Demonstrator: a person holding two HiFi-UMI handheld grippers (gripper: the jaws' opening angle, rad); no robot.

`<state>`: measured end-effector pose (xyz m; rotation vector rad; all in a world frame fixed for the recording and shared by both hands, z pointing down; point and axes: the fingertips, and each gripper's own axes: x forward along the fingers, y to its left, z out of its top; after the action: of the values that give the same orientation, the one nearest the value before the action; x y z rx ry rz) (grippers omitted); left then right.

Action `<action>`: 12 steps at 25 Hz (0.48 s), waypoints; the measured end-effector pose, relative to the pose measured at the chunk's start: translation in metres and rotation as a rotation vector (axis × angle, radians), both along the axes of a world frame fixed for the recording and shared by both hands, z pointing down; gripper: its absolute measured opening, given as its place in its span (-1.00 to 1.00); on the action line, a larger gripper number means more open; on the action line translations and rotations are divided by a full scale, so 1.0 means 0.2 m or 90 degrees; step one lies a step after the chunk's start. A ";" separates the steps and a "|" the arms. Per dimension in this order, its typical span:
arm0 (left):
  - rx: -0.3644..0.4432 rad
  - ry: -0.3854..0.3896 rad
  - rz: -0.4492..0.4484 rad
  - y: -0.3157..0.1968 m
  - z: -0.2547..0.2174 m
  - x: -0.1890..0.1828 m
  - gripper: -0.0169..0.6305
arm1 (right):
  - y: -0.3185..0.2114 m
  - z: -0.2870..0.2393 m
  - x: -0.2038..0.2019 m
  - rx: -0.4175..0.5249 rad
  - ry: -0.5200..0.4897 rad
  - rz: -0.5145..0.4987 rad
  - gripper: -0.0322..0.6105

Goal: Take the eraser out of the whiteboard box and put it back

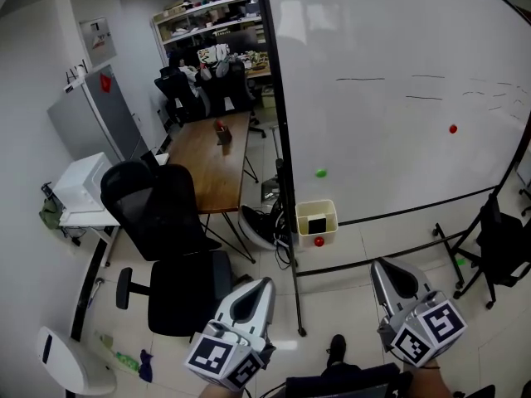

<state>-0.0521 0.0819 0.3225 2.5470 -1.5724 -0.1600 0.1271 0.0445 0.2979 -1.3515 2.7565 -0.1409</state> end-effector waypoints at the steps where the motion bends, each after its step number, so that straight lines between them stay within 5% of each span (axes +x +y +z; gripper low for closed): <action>1: 0.001 0.000 -0.003 -0.04 0.00 -0.01 -0.86 | -0.05 0.00 -0.01 -0.001 0.001 -0.003 -0.84; 12: 0.005 -0.031 -0.051 -0.73 -0.05 0.11 -0.86 | -0.77 0.00 0.07 -0.003 -0.009 -0.071 -0.84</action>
<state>-0.0296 -0.0642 0.3127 2.5136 -1.6966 -0.1133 0.1418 -0.1098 0.2984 -1.1927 2.8213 -0.1638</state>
